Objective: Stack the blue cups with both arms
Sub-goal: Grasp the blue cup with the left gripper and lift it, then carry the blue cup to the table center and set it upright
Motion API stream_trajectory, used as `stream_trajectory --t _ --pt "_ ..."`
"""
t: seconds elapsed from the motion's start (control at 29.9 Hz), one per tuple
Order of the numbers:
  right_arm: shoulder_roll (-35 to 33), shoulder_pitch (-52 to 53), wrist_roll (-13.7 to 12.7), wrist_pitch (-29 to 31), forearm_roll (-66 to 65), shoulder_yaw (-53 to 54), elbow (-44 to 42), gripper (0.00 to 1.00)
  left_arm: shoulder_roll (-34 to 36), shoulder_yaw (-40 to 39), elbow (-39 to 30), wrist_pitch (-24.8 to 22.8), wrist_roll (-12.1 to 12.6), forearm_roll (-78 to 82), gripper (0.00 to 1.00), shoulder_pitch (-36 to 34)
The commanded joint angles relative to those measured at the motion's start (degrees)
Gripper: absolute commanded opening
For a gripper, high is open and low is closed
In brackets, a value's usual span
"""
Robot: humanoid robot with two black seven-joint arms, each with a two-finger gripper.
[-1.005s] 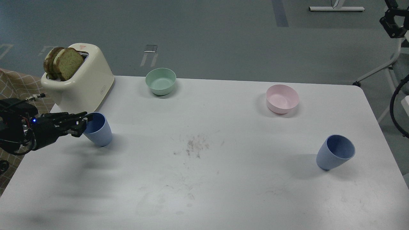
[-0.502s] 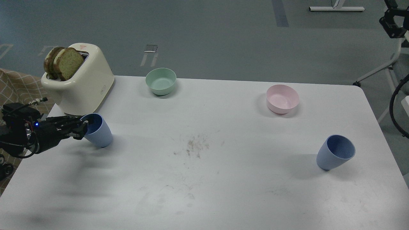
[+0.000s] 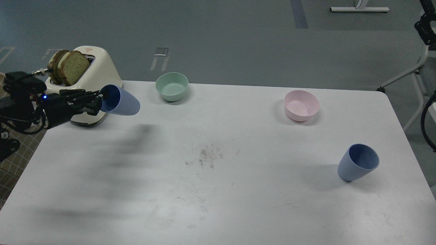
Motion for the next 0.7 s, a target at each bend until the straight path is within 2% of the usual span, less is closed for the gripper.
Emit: stream_trajectory --t 0.0,0.07,0.13,0.33,0.47,0.67 --pt "-1.24 -4.67 -0.10 0.00 0.00 3.10 3.28 1.00 -2.75 0.08 -4.04 -7.30 -0.01 0.74 0.00 -6.37" --pt "-2.73 -7.82 -0.01 0.00 0.09 5.55 4.60 1.00 -8.96 0.25 -4.39 -11.59 -0.01 2.84 0.00 -10.92" --pt "-3.79 -9.75 -0.10 0.00 0.09 7.57 4.69 1.00 -12.92 1.91 -4.39 -13.79 -0.01 5.82 0.00 -13.82" --pt "-5.72 -13.37 -0.10 0.00 0.09 11.44 4.69 1.00 -23.74 13.85 -3.87 -14.60 -0.01 13.47 0.00 -22.35" --pt "-5.90 -13.72 -0.10 0.00 0.09 12.50 4.78 1.00 -25.95 20.01 -2.99 -14.60 -0.01 16.81 0.00 -25.35" --pt "-5.81 -14.07 -0.10 0.00 0.09 12.59 4.78 1.00 -27.80 24.42 -2.99 -14.60 -0.01 17.44 0.00 -25.35"
